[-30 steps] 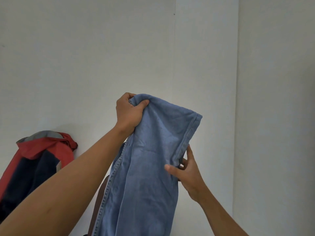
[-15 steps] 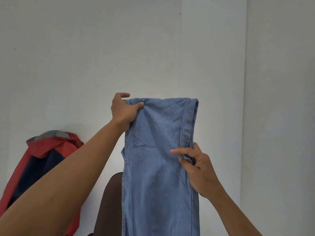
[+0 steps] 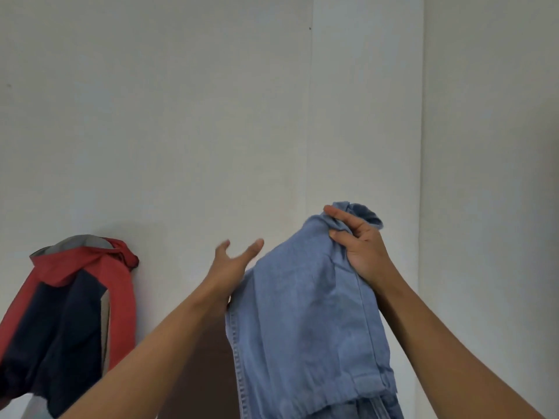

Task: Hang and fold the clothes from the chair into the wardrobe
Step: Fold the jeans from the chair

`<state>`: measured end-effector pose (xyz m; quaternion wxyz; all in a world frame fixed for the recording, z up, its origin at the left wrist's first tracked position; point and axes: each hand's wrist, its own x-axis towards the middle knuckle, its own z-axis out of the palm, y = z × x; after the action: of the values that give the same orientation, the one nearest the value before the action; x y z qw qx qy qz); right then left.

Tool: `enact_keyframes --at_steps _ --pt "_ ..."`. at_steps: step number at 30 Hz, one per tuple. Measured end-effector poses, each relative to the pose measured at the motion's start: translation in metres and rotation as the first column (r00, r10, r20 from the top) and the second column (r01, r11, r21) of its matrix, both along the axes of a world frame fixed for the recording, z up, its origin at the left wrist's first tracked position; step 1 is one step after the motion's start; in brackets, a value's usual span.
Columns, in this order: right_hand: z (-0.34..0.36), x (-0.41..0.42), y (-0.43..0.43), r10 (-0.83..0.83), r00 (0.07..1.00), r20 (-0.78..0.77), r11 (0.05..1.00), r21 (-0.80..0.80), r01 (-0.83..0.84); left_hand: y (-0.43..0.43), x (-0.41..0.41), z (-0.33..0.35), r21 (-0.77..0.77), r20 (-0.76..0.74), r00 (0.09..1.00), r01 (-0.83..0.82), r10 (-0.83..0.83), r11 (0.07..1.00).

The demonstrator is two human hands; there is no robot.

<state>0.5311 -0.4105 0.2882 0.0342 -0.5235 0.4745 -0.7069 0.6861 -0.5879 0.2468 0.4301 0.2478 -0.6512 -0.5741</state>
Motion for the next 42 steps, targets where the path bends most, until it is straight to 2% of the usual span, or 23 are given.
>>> enact_keyframes --at_steps 2,4,6,9,12,17,19,21,22,23,25,29,31,32,33,34,35,36,37,39,42 --pt "0.006 -0.005 0.0 -0.007 1.0 0.011 1.0 -0.003 0.007 0.001 0.003 -0.024 0.171 0.05 0.992 0.106 -0.116 0.979" --pt "0.01 -0.009 0.002 -0.004 0.999 0.043 1.0 -0.022 0.005 -0.002 0.006 -0.041 0.268 0.054 0.941 0.309 -0.334 0.913" --pt "0.013 -0.012 0.003 0.002 0.998 0.065 0.999 -0.035 0.001 0.003 0.011 -0.048 0.295 -0.013 0.87 0.474 -0.493 0.83" --pt "0.017 -0.019 0.005 0.009 0.996 0.086 1.0 -0.016 -0.008 0.012 0.011 -0.05 0.211 -0.185 0.838 0.544 -0.513 0.812" --pt "0.019 -0.027 0.007 0.006 0.989 0.146 1.0 0.025 -0.01 0.012 0.005 -0.044 0.047 -0.314 0.836 0.487 -0.45 0.872" --pt "0.014 -0.032 0.005 -0.129 0.971 0.204 0.97 0.231 0.08 0.021 0.003 -0.02 -0.111 -0.352 0.881 0.297 -0.317 0.949" --pt "0.017 -0.032 0.008 -0.015 0.953 0.302 0.977 0.208 -0.05 0.023 0.003 -0.013 -0.13 -0.368 0.888 0.246 -0.277 0.961" --pt "0.017 -0.029 0.018 0.221 0.87 0.441 0.954 0.089 -0.288 0.022 0.004 -0.008 -0.143 -0.413 0.878 0.201 -0.242 0.969" --pt "0.015 -0.026 0.023 0.291 0.854 0.431 0.927 0.092 -0.363 0.019 0.005 -0.006 -0.146 -0.435 0.873 0.176 -0.223 0.974" --pt "0.009 -0.026 0.026 0.315 0.882 0.351 0.904 0.171 -0.391 0.017 0.005 -0.004 -0.153 -0.448 0.87 0.154 -0.207 0.976" --pt "-0.004 -0.026 0.025 0.277 0.944 0.179 0.905 0.281 -0.319 0.014 0.007 -0.001 -0.17 -0.46 0.868 0.119 -0.186 0.978" --pt "-0.005 -0.025 0.022 0.198 0.936 0.292 0.971 0.073 -0.229 0.011 0.005 0.005 -0.151 -0.475 0.862 0.12 -0.179 0.981" --pt "-0.003 -0.019 0.019 0.102 0.956 0.275 0.987 0.095 -0.133 0.009 0.003 0.006 -0.137 -0.479 0.862 0.113 -0.166 0.984" --pt "-0.004 -0.019 0.016 -0.024 0.985 0.17 0.984 0.178 -0.007 0.009 0.002 0.005 -0.142 -0.476 0.867 0.089 -0.147 0.986" --pt "-0.005 -0.023 0.013 -0.193 0.981 -0.023 0.942 0.274 0.192 0.008 0.001 0.004 -0.152 -0.476 0.87 0.065 -0.131 0.986" --pt "-0.005 -0.027 0.011 -0.348 0.905 -0.245 0.853 0.319 0.414 0.008 0.0 0.003 -0.163 -0.48 0.869 0.047 -0.121 0.986" --pt "-0.005 -0.031 0.01 -0.448 0.776 -0.444 0.738 0.306 0.601 0.009 0.0 0.001 -0.176 -0.484 0.867 0.036 -0.119 0.984" --pt "-0.004 -0.033 0.01 -0.494 0.653 -0.574 0.637 0.271 0.721 0.01 0.001 0.0 -0.188 -0.481 0.868 0.03 -0.118 0.982" --pt "-0.003 -0.033 0.009 -0.52 0.57 -0.636 0.572 0.237 0.785 0.01 0.0 -0.001 -0.198 -0.475 0.872 0.02 -0.114 0.98" --pt "0.0 -0.03 0.008 -0.569 0.524 -0.634 0.545 0.187 0.818 0.009 -0.001 -0.002 -0.208 -0.466 0.88 -0.01 -0.091 0.978" --pt "0.007 -0.021 0.009 -0.699 0.465 -0.544 0.524 0.053 0.85 0.01 -0.002 0.0 -0.219 -0.457 0.886 -0.029 -0.076 0.975"
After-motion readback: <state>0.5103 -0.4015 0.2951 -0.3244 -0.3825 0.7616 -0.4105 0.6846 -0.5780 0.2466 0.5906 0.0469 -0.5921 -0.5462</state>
